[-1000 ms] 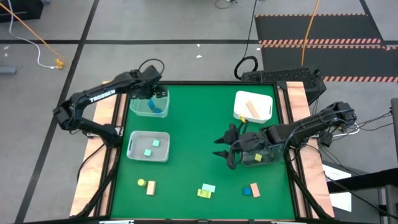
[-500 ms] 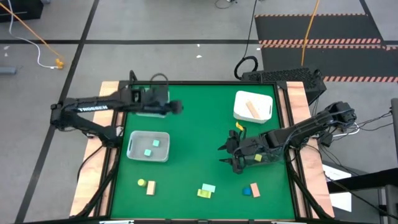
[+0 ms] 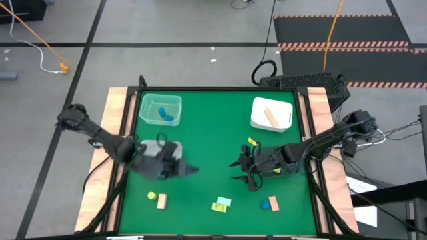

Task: Sort & place blocks by color
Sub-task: Put the left green cylinder block into the black transparent bin

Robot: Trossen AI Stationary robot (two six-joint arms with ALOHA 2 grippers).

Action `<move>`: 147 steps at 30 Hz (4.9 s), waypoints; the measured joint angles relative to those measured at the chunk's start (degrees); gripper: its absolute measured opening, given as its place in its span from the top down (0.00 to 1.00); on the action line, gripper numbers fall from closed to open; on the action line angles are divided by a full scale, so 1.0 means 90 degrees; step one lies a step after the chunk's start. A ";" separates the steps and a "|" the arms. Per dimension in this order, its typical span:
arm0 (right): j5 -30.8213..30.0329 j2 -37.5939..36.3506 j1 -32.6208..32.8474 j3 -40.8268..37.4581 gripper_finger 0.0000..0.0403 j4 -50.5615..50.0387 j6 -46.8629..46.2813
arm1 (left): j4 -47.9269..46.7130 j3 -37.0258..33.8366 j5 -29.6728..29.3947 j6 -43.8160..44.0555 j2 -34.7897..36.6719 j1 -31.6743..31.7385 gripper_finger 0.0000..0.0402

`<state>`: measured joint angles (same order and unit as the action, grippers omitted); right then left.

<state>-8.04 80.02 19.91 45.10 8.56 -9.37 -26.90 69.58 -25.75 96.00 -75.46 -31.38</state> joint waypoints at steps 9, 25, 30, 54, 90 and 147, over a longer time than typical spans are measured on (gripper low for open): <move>0.0072 0.0186 0.0053 0.0000 0.44 0.0025 0.0072 | -0.1845 -0.0005 0.1175 0.4508 -0.0374 -0.1630 0.38; 0.0038 0.0186 -0.0155 0.0000 0.44 0.0027 0.0525 | -0.3775 -0.0005 0.3882 0.5516 -0.1304 -0.1599 0.38; 0.0038 0.0186 -0.0299 0.0000 0.44 0.0027 0.0526 | -0.4163 -0.0009 0.3869 0.5491 -0.1800 -0.1536 0.38; 0.0045 0.0181 -0.0496 0.0000 0.44 0.0025 0.0454 | -0.4441 -0.0309 0.4026 0.4912 -0.2705 -0.1141 0.38; -0.0391 -0.0660 -0.0545 -0.0002 0.44 -0.0029 0.0662 | -0.3980 -0.0269 0.1215 0.4692 -0.1303 -0.0934 0.68; -0.1774 0.0858 -0.1455 0.2497 0.46 -0.1435 0.2149 | 0.1157 -0.0206 -0.0254 -0.2877 -0.0947 0.2361 0.68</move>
<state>-24.01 87.74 6.81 67.57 -4.36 9.97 -16.48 67.72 -28.04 70.11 -83.99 -10.13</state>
